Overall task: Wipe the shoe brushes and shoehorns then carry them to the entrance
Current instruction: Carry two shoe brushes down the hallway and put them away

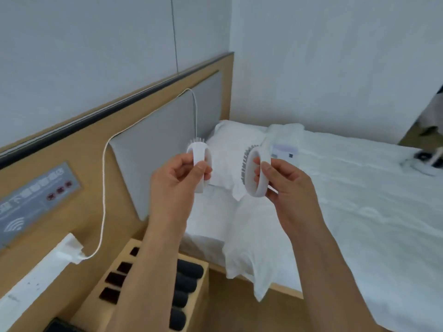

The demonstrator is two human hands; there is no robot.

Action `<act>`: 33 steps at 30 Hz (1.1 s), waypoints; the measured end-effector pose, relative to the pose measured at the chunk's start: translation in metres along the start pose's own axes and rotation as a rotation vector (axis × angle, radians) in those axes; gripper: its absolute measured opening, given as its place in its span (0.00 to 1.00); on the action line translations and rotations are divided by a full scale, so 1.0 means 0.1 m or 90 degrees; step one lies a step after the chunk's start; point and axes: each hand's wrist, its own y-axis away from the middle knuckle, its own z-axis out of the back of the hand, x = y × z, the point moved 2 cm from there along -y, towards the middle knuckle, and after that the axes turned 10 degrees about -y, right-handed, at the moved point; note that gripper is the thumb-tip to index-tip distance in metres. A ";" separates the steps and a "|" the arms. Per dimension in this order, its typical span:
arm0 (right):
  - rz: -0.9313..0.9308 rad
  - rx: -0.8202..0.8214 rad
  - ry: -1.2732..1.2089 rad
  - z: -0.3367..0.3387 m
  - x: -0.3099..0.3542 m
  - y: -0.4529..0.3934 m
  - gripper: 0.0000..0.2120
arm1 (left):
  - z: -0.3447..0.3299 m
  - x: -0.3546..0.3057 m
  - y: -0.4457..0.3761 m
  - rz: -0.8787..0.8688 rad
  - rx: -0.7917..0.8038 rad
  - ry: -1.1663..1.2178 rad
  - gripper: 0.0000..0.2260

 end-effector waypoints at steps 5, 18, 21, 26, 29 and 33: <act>0.057 -0.087 -0.022 0.65 0.32 0.23 0.08 | -0.61 -0.22 0.18 -0.004 0.124 0.070 0.05; 0.128 -0.272 -0.021 2.38 1.14 0.96 0.06 | -2.28 -0.95 1.10 0.004 0.352 0.170 0.07; 0.135 -0.310 -0.016 2.88 1.38 1.15 0.07 | -2.74 -1.14 1.45 -0.005 0.383 0.171 0.07; 0.154 -0.362 0.008 3.75 1.78 1.50 0.07 | -3.51 -1.49 2.09 -0.028 0.438 0.159 0.06; 0.173 -0.404 0.003 4.27 2.01 1.77 0.07 | -3.99 -1.70 2.50 -0.030 0.479 0.171 0.07; 0.196 -0.479 0.017 4.91 2.30 2.21 0.07 | -4.62 -2.00 3.09 -0.048 0.557 0.167 0.06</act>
